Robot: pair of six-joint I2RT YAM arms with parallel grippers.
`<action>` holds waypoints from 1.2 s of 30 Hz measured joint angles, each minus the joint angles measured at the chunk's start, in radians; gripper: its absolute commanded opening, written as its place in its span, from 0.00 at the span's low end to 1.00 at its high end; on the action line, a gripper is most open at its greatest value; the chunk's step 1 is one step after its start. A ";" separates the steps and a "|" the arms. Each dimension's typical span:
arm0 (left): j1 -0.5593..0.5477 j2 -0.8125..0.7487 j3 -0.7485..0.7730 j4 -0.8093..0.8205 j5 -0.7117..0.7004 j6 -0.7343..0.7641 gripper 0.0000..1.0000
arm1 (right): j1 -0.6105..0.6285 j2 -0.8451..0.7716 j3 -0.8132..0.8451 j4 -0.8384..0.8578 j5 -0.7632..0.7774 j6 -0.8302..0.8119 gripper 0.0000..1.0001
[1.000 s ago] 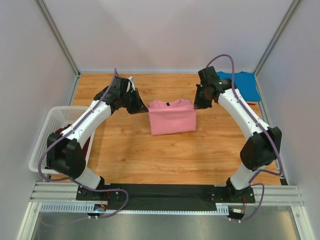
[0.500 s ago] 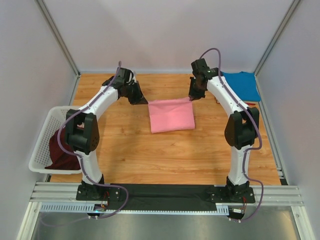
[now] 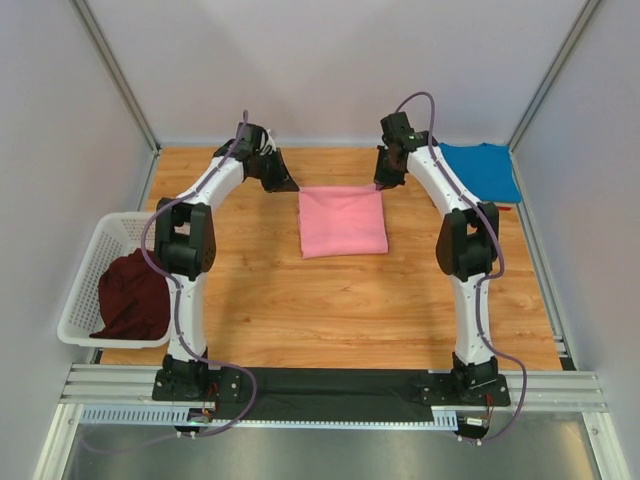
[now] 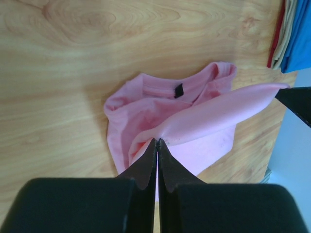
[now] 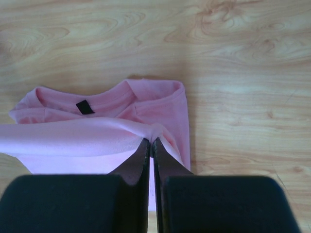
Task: Fold and stack the t-shirts
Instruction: Fold the tshirt
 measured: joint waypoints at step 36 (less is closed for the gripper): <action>0.006 0.175 0.080 0.171 0.217 0.017 0.27 | -0.089 -0.065 -0.278 0.206 -0.288 -0.156 0.53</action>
